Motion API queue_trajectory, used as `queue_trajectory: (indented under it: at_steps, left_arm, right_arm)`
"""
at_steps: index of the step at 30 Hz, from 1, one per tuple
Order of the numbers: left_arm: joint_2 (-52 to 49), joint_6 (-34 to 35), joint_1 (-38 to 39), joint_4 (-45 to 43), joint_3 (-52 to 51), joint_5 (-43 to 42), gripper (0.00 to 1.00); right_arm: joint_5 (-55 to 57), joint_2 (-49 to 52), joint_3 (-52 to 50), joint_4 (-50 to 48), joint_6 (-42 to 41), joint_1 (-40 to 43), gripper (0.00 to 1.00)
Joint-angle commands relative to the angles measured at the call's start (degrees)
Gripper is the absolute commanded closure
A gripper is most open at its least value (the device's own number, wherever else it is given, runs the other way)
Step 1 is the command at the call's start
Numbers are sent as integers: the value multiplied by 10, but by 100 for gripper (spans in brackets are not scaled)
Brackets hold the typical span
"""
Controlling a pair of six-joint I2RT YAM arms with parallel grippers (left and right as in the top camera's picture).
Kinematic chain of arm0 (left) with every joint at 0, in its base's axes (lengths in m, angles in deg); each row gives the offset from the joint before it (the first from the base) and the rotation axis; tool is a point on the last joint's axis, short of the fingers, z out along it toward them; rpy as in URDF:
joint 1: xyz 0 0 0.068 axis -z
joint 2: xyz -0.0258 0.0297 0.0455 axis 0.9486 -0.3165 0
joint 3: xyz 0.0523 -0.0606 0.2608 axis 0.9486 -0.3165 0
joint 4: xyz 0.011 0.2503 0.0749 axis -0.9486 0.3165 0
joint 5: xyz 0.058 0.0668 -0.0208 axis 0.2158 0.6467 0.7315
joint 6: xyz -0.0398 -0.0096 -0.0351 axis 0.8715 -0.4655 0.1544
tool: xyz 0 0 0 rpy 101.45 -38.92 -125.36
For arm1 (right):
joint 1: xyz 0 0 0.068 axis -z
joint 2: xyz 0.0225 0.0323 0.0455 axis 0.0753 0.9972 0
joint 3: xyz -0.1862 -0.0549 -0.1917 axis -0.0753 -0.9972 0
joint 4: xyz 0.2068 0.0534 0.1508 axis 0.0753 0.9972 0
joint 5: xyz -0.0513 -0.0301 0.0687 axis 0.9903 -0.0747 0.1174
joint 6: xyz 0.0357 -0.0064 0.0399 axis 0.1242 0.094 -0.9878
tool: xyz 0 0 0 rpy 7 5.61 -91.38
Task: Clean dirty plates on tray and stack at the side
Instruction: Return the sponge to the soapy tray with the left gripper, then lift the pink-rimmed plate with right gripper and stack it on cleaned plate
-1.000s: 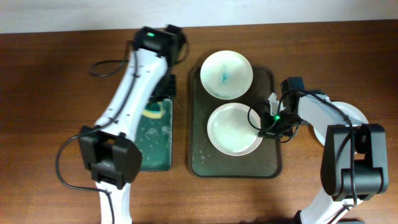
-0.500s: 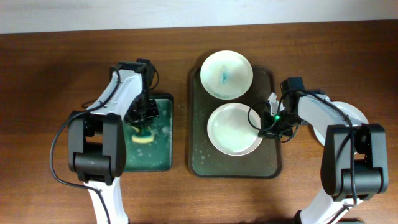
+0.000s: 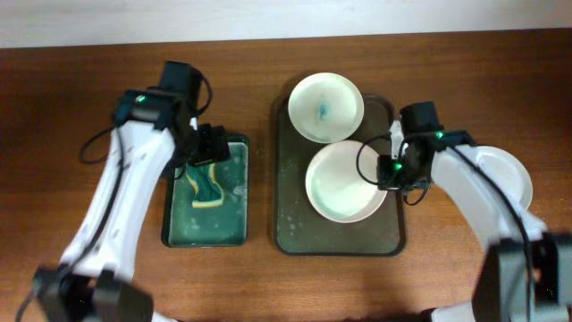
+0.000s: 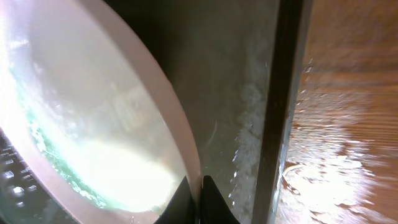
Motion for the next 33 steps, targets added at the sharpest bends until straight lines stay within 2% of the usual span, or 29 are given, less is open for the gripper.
queue_trajectory:
  at_steps: [1, 6, 14, 21, 28, 33]
  left_arm:
    - [71, -3, -2, 6, 2, -7, 0]
    - [124, -3, -2, 8, 2, -23, 0]
    - [124, -3, -2, 7, 2, -23, 0]
    - [124, -3, -2, 7, 2, -23, 0]
    - [124, -3, -2, 7, 2, -23, 0]
    - [124, -3, -2, 7, 2, -23, 0]
  right_arm:
    - [161, -81, 3, 16, -71, -62, 96]
    - [202, -134, 4, 24, -87, -102, 96]
    - [403, -155, 4, 52, -100, -240, 96]
    - [514, -155, 4, 57, -111, -347, 96]
    - [666, -155, 4, 63, -110, -422, 96]
    - [697, -155, 4, 68, -110, -445, 96]
